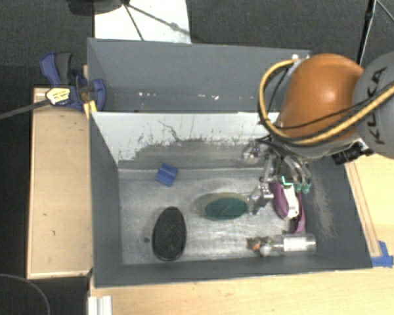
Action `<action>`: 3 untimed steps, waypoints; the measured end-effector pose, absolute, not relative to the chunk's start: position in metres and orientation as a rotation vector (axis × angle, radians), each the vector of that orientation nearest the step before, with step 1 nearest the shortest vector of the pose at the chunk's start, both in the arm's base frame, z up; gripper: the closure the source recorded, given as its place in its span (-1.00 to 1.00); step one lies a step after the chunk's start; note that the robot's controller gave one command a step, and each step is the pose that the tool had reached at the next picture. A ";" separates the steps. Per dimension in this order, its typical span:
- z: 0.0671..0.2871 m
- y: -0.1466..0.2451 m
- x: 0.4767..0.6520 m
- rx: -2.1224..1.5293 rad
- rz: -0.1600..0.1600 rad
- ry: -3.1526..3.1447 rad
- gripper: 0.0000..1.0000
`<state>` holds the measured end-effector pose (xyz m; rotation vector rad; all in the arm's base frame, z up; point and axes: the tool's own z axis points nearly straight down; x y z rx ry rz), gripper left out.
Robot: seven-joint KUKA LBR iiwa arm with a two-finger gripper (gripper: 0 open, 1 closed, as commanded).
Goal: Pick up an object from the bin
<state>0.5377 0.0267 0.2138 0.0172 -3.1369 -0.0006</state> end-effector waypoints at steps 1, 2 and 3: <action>0.071 0.035 0.539 -0.027 -0.003 -3.151 -1.00; 0.102 0.022 0.555 -0.063 -0.001 -3.148 -1.00; 0.102 0.024 0.552 -0.299 -0.002 -3.129 -1.00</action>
Offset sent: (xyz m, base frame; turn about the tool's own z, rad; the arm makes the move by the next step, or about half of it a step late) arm -0.0017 0.0075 -0.1438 0.0331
